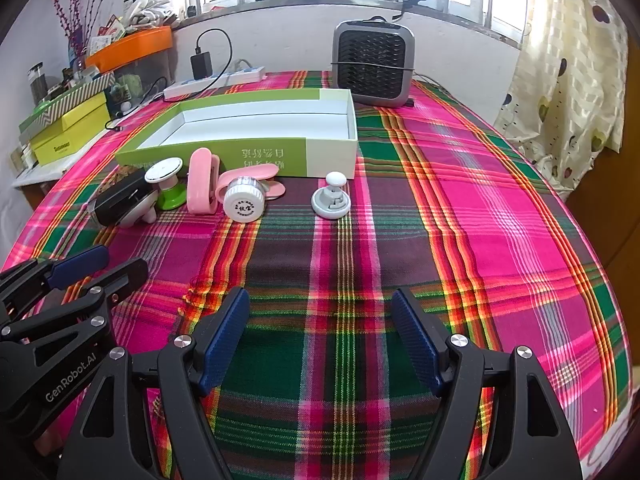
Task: Organize objects
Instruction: 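Move the left tool toward the black flashlight while the right tool approaches the white knob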
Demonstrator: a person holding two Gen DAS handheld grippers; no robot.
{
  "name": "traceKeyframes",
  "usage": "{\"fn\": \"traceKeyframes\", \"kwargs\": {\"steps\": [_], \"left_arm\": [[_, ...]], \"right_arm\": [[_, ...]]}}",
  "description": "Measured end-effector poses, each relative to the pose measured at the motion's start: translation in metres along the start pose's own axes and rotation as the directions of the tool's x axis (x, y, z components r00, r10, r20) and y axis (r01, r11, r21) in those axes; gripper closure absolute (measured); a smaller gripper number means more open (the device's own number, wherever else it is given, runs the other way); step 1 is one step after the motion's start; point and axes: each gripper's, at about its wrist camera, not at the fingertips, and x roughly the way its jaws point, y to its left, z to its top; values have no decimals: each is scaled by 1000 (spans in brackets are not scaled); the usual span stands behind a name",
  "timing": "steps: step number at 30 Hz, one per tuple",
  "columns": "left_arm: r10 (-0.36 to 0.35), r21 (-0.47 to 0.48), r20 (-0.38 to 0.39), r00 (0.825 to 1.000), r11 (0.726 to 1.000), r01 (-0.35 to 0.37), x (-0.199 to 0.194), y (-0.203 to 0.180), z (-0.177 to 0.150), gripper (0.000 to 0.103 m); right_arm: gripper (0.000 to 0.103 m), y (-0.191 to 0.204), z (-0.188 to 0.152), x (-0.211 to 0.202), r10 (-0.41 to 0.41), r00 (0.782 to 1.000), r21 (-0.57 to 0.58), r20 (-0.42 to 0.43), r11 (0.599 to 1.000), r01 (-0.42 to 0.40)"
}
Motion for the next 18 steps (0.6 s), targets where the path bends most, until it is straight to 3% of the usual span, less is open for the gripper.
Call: {"fn": "traceKeyframes", "kwargs": {"steps": [11,18], "left_arm": [[-7,23,-18,1000,1000,7,1,-1,5,61],[-63,44,-29,998,997,64,0,6,6,62]], "right_arm": [[29,-1,0,5,15,1000,-12,-10,1000,-16],[29,-8,5,8,32,999,-12,-24,999,-32]]}}
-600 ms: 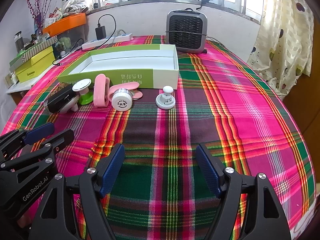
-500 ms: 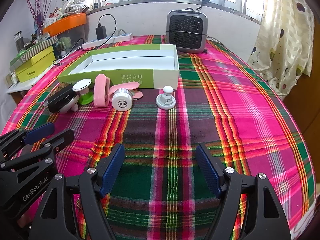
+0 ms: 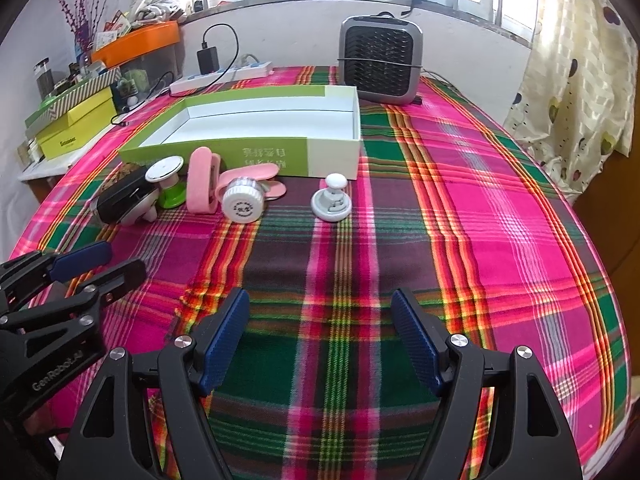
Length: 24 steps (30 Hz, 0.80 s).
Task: Organize objects
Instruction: 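Move the left tool toward the black flashlight while the right tool approaches the white knob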
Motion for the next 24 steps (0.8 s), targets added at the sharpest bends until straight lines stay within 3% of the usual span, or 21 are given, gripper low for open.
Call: {"fn": "traceKeyframes", "kwargs": {"steps": [5,12,24], "left_arm": [[-10,8,-6,1000,1000,10,-2,7,1,62],[8,-59,19,1000,998,-7,-6,33,10,62],[53,-95,7,999,994,-52,5,55,22,62]], "right_arm": [[29,-10,6,3,2,1000,30,-22,1000,-2],[29,-19,22,16,-17,998,7,-65,1000,17],[29,-25,44,35,-4,997,-9,-72,1000,3]]}}
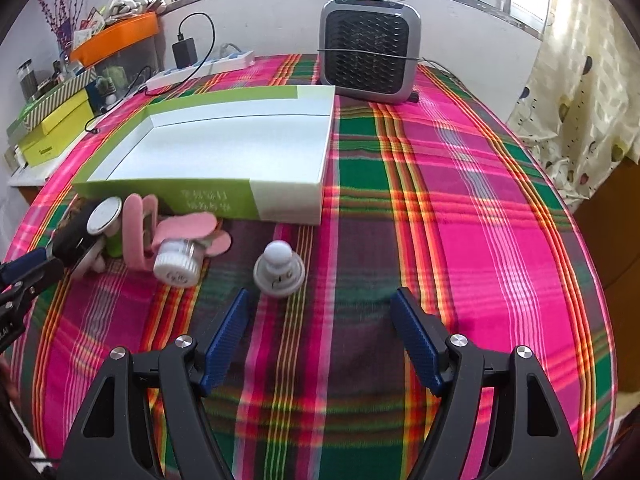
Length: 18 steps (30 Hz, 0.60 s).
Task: Organize objects
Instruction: 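Move the left tool toward the black flashlight while the right tool approaches the white knob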
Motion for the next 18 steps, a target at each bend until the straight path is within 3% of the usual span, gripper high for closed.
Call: {"fn": "traceKeyframes", "kwargs": {"steps": [10,18], "left_arm": [[-29,36,-29,999,999,30,15,-5,8,62],[-102,46,-54,993,993,104,19,-13,13,62]], "right_arm": [[30,-3,12,8,4,1000,-3,-4,1000,-4],[42,-6,15,8,1,1000,16,5,1000,-1]]}}
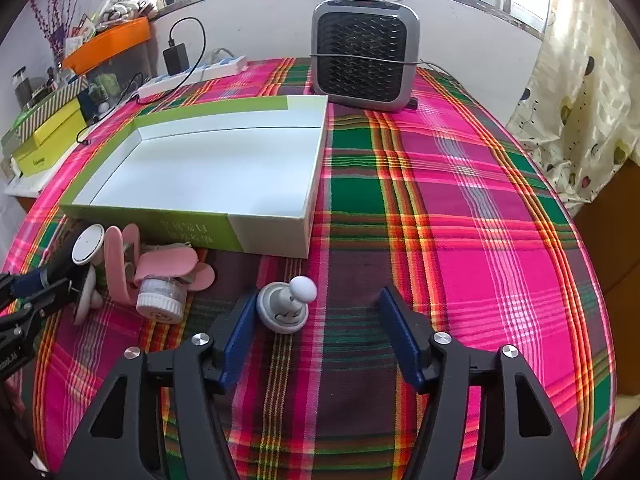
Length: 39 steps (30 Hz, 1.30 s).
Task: Organize objects
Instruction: 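Move the left tool toward the black flashlight while the right tool approaches the white knob, then close the right tool on the white knob while the left tool grips the black flashlight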
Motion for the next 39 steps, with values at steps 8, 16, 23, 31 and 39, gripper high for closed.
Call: {"fn": "traceKeyframes", "kwargs": {"steps": [8,16,23,31,39], "left_arm": [[-2,54,-6,1000,999,2,5,-7,8,62],[4,55,-22,1000,998,-3,15,-4,14,62],[14,63,-32,999,998,-12,20,-6,20,63],[18,44,-23,1000,999,-17,20,-4,20,73],[7,47,-22,1000,999,-6,18,-4,20,81]], "right_arm": [[51,-1,3,0,13,1000,-20,3,1000,-13],[62,-1,5,2,13,1000,-33,5,999,-13],[67,0,6,2,15,1000,-30,6,999,-15],[70,1,5,1,10,1000,-29,8,1000,-10],[70,1,5,1,8,1000,-28,9,1000,-7]]}}
